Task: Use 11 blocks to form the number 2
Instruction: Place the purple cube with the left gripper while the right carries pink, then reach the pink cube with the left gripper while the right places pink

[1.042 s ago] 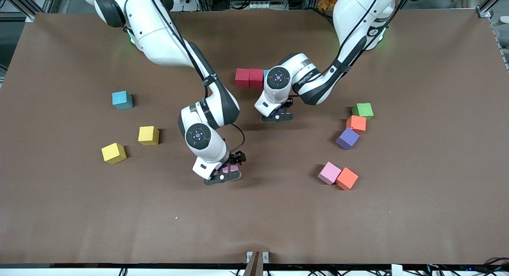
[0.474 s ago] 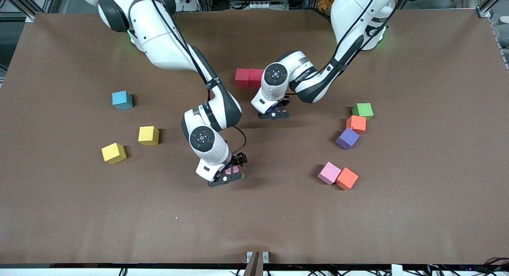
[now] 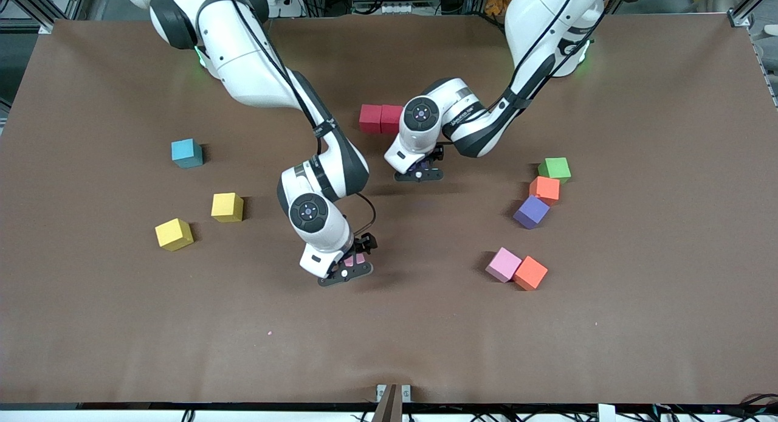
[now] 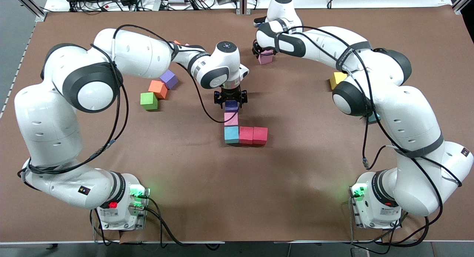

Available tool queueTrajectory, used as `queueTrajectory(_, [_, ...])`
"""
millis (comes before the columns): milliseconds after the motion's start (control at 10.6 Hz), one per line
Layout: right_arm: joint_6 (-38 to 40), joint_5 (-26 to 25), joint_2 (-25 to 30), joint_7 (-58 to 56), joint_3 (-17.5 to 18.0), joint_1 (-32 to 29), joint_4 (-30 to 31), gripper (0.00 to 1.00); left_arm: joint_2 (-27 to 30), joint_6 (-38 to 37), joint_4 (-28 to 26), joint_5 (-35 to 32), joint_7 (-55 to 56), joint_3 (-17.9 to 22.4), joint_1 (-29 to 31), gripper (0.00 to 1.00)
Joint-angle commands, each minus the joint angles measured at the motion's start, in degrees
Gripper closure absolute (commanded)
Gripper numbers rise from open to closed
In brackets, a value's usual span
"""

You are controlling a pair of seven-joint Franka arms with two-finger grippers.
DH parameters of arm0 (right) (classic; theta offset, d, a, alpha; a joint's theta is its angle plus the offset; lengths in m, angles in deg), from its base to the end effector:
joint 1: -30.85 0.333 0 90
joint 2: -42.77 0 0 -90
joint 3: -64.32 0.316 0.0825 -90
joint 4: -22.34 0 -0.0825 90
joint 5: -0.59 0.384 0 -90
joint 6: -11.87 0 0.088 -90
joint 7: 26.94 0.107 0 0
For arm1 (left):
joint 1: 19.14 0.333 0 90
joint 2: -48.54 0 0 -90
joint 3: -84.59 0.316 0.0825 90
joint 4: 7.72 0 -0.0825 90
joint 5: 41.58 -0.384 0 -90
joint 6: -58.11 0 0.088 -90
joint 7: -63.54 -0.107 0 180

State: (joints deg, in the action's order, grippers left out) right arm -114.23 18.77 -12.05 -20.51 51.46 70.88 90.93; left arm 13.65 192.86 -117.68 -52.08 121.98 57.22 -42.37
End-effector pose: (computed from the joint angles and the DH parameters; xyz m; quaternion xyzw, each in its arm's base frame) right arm 0.6528 0.4031 0.2130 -0.9886 -0.1407 -0.0218 0.0498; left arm 0.3993 -0.4673 0.1954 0.9957 0.0303 -0.0877 0.0033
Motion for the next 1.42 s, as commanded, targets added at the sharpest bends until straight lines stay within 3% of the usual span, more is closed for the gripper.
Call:
queueTrajectory(0, [0.50,-0.70,-1.16,-0.28,0.29,-0.47,-1.88,0.00,3.32,-0.11,-0.17,-1.54,4.39,-0.49,1.08,0.00])
queueTrajectory(95, [0.50,-0.78,-1.16,-0.28,0.29,-0.47,-1.88,0.05,5.07,-1.06,-0.17,-1.45,4.57,-0.49,1.52,0.00])
queueTrajectory(284, [0.50,-0.79,-1.25,-0.37,0.29,-0.56,-1.79,0.65,8.59,-4.22,-0.43,-1.54,4.40,-0.58,4.06,0.00])
queueTrajectory(379, [0.50,-0.79,-1.25,-0.71,0.29,-0.65,-1.79,0.77,9.91,-5.28,-0.34,-1.45,4.40,-0.58,5.46,0.00])
queueTrajectory(568, [0.50,-0.79,-1.16,-2.82,0.29,-1.09,-1.79,0.78,12.03,-5.47,0.09,-0.75,4.14,-0.23,8.97,0.00])
queueTrajectory(852, [1.46,-1.57,1.02,-7.72,0.20,-0.48,-0.40,0.78,10.72,-6.78,5.61,-1.36,1.16,0.47,14.51,0.00])
queueTrajectory(1042, [5.74,-1.66,4.09,-12.65,0.20,0.92,2.50,0.78,9.58,-8.10,9.92,0.73,0.00,6.69,13.22,0.00])
queueTrajectory(1326, [7.80,-1.84,8.31,-16.52,0.11,3.82,7.68,0.78,4.06,-8.02,17.12,1.18,-4.57,10.48,13.21,0.00])
